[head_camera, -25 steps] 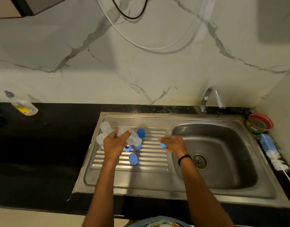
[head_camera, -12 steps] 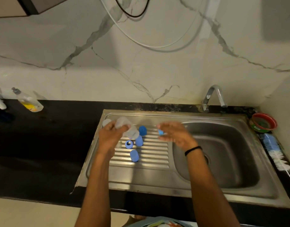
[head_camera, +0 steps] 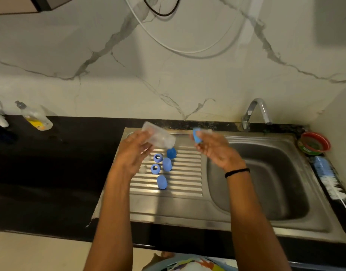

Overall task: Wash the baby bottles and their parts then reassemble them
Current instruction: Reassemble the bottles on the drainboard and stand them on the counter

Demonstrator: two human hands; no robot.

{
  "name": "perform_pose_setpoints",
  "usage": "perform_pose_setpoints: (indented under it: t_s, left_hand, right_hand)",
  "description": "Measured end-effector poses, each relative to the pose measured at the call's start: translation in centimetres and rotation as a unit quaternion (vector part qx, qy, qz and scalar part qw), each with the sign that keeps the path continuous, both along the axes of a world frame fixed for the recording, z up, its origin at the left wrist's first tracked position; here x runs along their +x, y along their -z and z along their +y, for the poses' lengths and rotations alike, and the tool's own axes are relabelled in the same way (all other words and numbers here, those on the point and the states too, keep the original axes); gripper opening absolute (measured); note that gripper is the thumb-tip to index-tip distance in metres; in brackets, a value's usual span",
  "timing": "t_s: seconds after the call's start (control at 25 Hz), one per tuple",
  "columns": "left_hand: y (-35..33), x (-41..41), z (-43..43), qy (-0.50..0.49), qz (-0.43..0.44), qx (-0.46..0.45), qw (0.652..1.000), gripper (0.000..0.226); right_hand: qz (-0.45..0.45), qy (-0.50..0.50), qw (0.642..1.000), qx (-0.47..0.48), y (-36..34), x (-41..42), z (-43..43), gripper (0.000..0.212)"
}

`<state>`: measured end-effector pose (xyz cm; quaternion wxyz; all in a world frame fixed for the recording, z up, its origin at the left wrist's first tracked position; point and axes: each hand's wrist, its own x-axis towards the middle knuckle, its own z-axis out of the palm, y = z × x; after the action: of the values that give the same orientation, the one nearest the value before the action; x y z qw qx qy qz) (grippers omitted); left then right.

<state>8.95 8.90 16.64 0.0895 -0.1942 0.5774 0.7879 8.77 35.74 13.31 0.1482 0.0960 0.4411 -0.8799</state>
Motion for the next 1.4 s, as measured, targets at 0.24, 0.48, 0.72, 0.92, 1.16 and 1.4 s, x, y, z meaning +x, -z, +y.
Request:
perform_pose_setpoints:
  t_s: [0.24, 0.48, 0.72, 0.92, 1.16, 1.4]
  left_hand:
    - [2.3, 1.0, 2.5, 0.021, -0.061, -0.265, 0.962, 0.031]
    - [2.8, -0.4, 1.2, 0.101, -0.069, -0.256, 0.959, 0.039]
    - [1.6, -0.6, 0.7, 0.042, -0.031, 0.055, 0.997, 0.018]
    - [4.7, 0.6, 2.9, 0.054, 0.013, -0.421, 0.905, 0.028]
    - [3.1, -1.8, 2.7, -0.016, -0.009, -0.167, 0.986, 0.019]
    - [2.7, -1.1, 2.6, 0.001, 0.021, -0.190, 0.982, 0.009]
  right_hand:
    - [-0.130, -0.019, 0.930, 0.344, 5.1, 1.4, -1.6, 0.048]
    - [-0.052, -0.006, 0.995, 0.082, 2.1, -1.0, 0.4, 0.038]
    - [-0.050, 0.001, 0.997, 0.051, 3.3, -0.4, 0.3, 0.049]
    - [-0.118, 0.012, 0.902, 0.416, 5.6, 0.0, -1.8, 0.056]
    - [-0.058, -0.009, 0.998, 0.028, 2.6, -2.6, -1.2, 0.056]
    - [-0.080, -0.051, 0.971, 0.218, 5.8, -1.4, -3.1, 0.043]
